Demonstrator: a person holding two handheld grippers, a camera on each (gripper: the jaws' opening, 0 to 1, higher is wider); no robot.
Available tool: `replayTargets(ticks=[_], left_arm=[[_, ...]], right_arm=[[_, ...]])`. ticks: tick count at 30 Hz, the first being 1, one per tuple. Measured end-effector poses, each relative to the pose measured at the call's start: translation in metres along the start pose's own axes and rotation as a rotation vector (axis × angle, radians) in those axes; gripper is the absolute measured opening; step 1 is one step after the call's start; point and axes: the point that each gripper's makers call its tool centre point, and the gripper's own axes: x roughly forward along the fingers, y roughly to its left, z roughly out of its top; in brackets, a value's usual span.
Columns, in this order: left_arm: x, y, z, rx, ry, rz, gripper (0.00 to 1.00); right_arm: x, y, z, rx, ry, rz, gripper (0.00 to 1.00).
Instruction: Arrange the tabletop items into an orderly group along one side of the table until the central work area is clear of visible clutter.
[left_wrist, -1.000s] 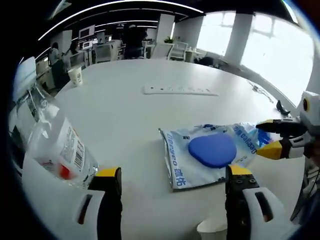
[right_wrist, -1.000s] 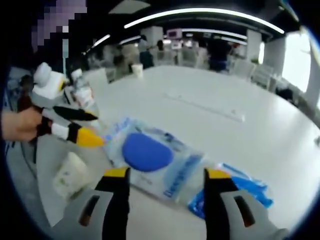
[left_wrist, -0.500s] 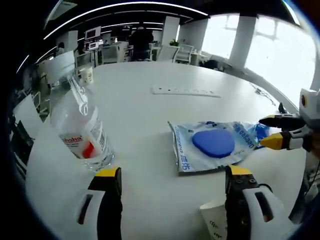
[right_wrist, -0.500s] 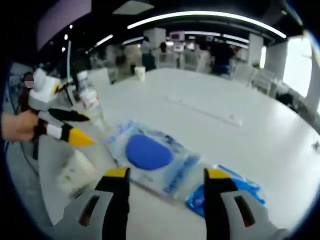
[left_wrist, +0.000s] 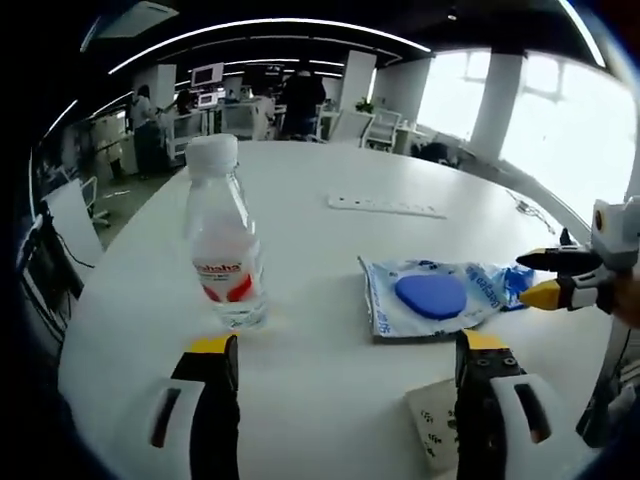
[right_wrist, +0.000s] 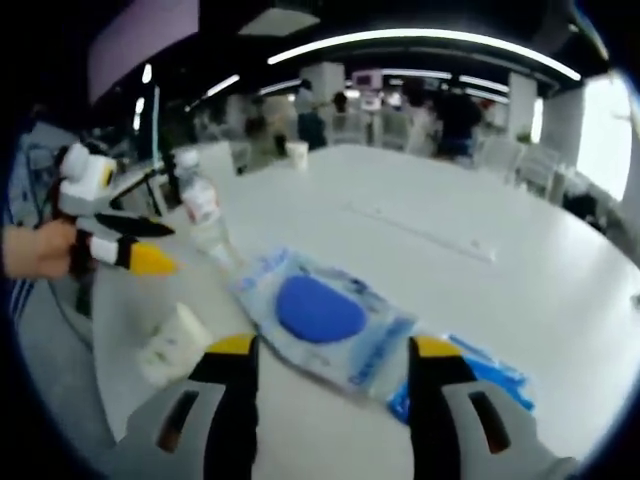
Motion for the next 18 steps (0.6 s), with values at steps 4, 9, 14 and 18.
replayTargets(ticks=[4, 9, 14, 18], left_arm=[[-0.014, 0.015, -0.005, -0.002, 0.009, 0.018, 0.94], [-0.034, 0.031, -0.007, -0.002, 0.007, 0.028, 0.96], [-0.058, 0.039, -0.004, 0.005, -0.054, -0.004, 0.96], [-0.08, 0.049, -0.008, 0.012, -0.064, -0.006, 0.99]], right_arm=[[0.0, 0.007, 0.003, -0.015, -0.002, 0.022, 0.57], [0.002, 0.016, 0.006, -0.031, -0.004, 0.055, 0.56], [0.004, 0.027, 0.006, -0.023, -0.003, 0.105, 0.55], [0.005, 0.036, 0.004, -0.029, 0.004, 0.142, 0.55]])
